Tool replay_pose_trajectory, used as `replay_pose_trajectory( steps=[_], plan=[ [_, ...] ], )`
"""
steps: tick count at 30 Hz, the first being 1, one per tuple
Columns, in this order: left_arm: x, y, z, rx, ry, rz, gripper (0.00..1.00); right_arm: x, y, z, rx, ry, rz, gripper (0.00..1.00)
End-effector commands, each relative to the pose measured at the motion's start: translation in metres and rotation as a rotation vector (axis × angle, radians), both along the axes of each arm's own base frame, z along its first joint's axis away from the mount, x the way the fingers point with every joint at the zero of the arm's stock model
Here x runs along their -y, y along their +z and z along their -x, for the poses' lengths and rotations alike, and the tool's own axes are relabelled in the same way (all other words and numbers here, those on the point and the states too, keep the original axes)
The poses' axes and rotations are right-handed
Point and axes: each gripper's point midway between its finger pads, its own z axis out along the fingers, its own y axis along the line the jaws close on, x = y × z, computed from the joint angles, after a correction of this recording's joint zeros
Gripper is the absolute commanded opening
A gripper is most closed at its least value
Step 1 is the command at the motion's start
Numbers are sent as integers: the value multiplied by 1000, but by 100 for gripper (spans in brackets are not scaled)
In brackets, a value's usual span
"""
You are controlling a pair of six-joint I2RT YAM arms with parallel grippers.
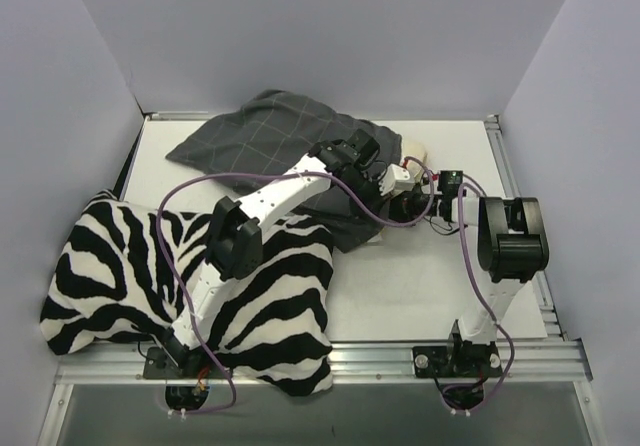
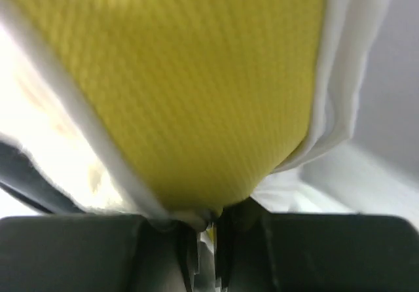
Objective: Put the pillow into the pillowcase
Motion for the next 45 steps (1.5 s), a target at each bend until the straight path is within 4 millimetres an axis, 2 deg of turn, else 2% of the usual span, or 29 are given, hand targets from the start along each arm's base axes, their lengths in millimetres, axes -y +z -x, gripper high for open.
replay_pose_trajectory(
  steps=[1, 3, 4, 6, 8, 10, 11, 12, 13, 14, 15, 16, 17, 18, 20, 21, 22, 25, 26, 27, 28, 29, 30, 32, 33, 36, 39, 41, 45],
  plan=[
    [23, 79, 62, -80, -236, 212, 0, -3, 110, -84, 282, -238, -294, 0],
    [28, 95, 68, -54, -262, 246, 0, 1, 127, -96, 306, -292, -303, 0],
    [28, 94, 67, -40, -264, 245, 0, -8, 130, -94, 301, -283, -309, 0],
    [26, 77, 66, -46, -262, 208, 0, -14, 130, -97, 296, -285, -331, 0],
    [22, 55, 58, -34, -233, 160, 0, -22, 113, -90, 251, -278, -328, 0],
    [11, 25, 55, -54, -207, 86, 0, -26, 96, -76, 249, -218, -286, 0],
    [7, 18, 47, -33, -184, 69, 4, -26, 84, -67, 206, -193, -257, 0],
    [2, 12, 44, -37, -166, 54, 16, -26, 76, -59, 197, -157, -231, 0],
    [2, 13, 41, -33, -154, 57, 23, -27, 67, -46, 188, -102, -202, 0],
    [2, 18, 36, -33, -134, 70, 34, -23, 61, -36, 285, -27, -119, 2],
    [-1, 27, 29, -34, -118, 95, 48, -18, 38, -12, 162, 19, -56, 13],
    [0, 38, 25, -23, -116, 125, 53, -12, 30, -3, 159, 56, 9, 19],
    [-1, 47, 19, -21, -99, 141, 57, 0, 27, 18, 173, 168, 109, 26],
    [-6, 58, 10, -15, -76, 163, 64, 15, 28, 18, 187, 181, 154, 41],
    [-11, 78, -3, -17, -30, 200, 71, 40, 31, 26, 146, 215, 244, 54],
    [-18, 91, -12, -34, 11, 224, 72, 66, 39, 15, 165, 196, 300, 60],
    [-23, 99, -16, -39, 28, 238, 73, 91, 59, -11, 238, 145, 338, 62],
    [-38, 113, -30, -36, 88, 256, 73, 115, 91, -46, 308, 74, 401, 61],
    [-44, 115, -37, -28, 111, 259, 73, 117, 120, -68, 385, 49, 424, 58],
    [-47, 114, -42, -25, 132, 263, 75, 115, 126, -82, 414, 46, 434, 57],
    [-50, 118, -45, -13, 145, 270, 85, 115, 129, -93, 425, 38, 461, 55],
    [-52, 117, -49, -3, 161, 269, 87, 102, 154, -111, 490, 41, 465, 53],
    [-54, 115, -56, 18, 185, 257, 87, 95, 145, -122, 476, 54, 463, 51],
    [-55, 115, -61, 38, 197, 253, 87, 85, 147, -141, 511, 62, 523, 45],
    [-57, 114, -64, 40, 212, 248, 87, 69, 137, -145, 516, 105, 524, 42],
    [-60, 113, -76, 67, 260, 237, 87, 49, 120, -157, 509, 141, 541, 36],
    [-66, 106, -91, 123, 324, 196, 87, 22, 104, -166, 519, 188, 569, 36],
    [-72, 99, -99, 146, 355, 163, 88, 17, 97, -173, 526, 196, 598, 41],
    [-82, 87, -109, 151, 411, 120, 88, 18, 74, -190, 514, 189, 661, 39]
  ],
)
